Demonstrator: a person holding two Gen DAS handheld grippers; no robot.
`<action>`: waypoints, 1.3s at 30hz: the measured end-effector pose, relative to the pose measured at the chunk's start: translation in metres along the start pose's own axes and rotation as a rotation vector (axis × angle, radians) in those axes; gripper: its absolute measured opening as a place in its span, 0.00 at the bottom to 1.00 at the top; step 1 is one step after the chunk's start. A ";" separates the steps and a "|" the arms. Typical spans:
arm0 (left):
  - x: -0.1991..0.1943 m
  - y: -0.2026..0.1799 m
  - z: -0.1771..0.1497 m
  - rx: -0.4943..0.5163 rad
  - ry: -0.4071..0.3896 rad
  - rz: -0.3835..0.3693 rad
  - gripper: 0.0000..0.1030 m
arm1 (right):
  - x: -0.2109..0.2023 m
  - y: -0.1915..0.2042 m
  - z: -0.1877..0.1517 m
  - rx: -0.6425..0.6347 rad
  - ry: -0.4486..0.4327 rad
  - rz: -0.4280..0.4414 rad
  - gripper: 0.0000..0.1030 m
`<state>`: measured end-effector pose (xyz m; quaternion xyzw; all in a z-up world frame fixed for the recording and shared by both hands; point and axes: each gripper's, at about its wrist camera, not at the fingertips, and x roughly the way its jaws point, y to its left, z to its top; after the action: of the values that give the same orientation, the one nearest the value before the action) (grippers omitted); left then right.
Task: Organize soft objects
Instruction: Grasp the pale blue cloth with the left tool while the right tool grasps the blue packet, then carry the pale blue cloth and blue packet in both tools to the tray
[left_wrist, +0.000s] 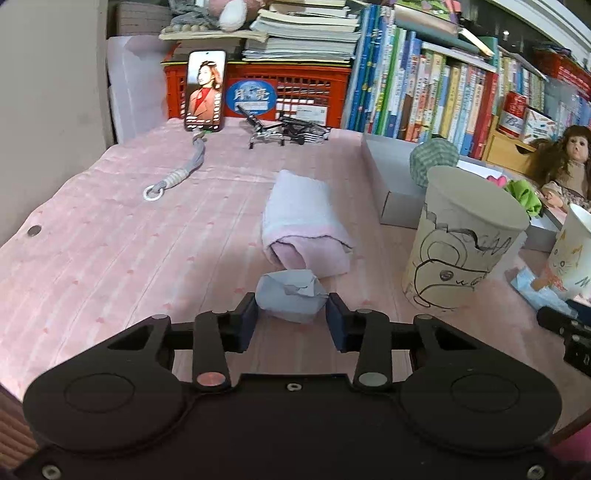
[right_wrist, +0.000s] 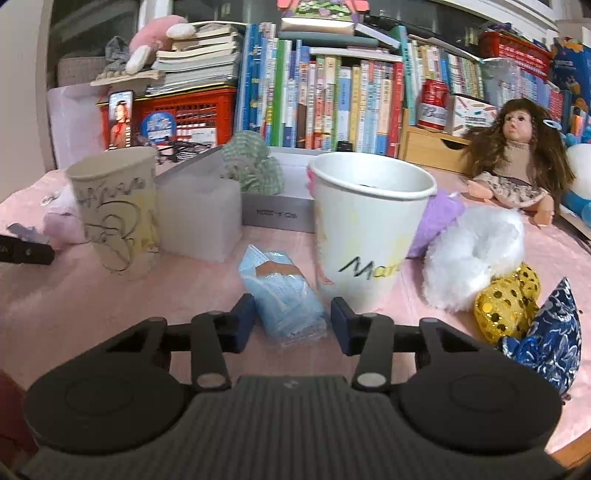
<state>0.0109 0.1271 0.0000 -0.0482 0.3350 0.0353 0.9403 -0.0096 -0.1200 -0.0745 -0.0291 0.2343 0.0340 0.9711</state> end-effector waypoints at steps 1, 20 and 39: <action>-0.002 0.000 0.001 -0.002 -0.001 -0.004 0.36 | -0.002 0.001 0.001 -0.006 0.000 0.010 0.47; -0.053 -0.015 0.046 0.040 -0.114 -0.128 0.36 | -0.049 0.004 0.040 -0.060 -0.106 0.091 0.43; -0.046 -0.048 0.130 0.075 -0.127 -0.295 0.36 | -0.060 -0.044 0.110 0.004 -0.250 -0.004 0.43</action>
<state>0.0613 0.0930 0.1326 -0.0595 0.2653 -0.1127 0.9557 -0.0094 -0.1593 0.0521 -0.0230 0.1116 0.0347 0.9929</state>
